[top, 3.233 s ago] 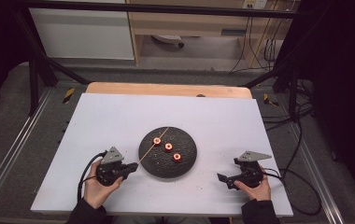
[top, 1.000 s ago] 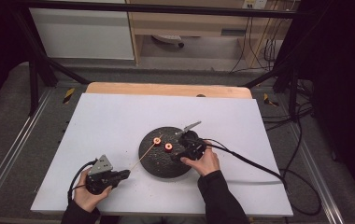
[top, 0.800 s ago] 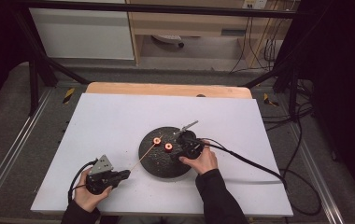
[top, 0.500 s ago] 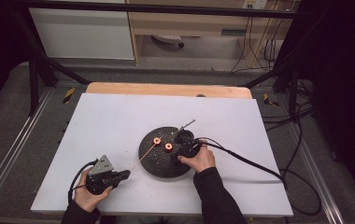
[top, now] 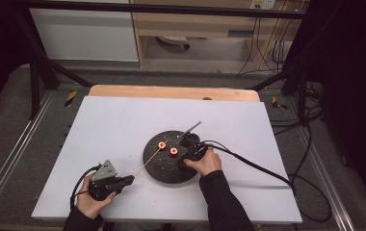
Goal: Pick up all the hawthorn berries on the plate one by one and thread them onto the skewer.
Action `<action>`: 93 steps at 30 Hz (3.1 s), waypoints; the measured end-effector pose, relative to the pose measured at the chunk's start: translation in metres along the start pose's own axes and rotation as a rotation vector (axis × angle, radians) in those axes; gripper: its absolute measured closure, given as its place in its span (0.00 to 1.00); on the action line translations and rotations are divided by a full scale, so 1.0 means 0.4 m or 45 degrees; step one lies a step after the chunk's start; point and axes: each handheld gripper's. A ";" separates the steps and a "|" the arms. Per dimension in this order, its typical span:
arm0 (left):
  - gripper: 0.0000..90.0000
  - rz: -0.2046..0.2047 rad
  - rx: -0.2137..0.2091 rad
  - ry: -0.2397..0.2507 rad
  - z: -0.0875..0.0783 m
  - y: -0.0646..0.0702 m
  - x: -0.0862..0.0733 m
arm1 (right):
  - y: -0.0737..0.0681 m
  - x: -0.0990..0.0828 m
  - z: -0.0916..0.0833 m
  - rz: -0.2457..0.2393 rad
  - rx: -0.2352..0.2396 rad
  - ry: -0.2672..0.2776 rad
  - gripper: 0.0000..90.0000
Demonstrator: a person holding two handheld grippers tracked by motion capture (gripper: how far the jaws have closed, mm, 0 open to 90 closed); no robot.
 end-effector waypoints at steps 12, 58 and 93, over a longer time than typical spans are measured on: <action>0.98 0.002 0.000 0.011 -0.002 0.001 0.002 | 0.000 0.005 -0.018 0.027 0.013 0.038 0.70; 0.98 -0.005 0.013 0.068 0.008 0.028 0.007 | 0.011 -0.096 -0.136 0.351 0.126 0.935 0.70; 0.98 -0.026 0.049 0.205 0.069 0.100 0.073 | 0.043 -0.055 -0.141 0.589 0.163 1.480 0.70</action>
Point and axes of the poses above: each handheld gripper's, and its own axes: z roughly forward along the jaws, x roughly out of its top, y roughly to its right, and after that the axes turned 15 degrees about y, right-handed
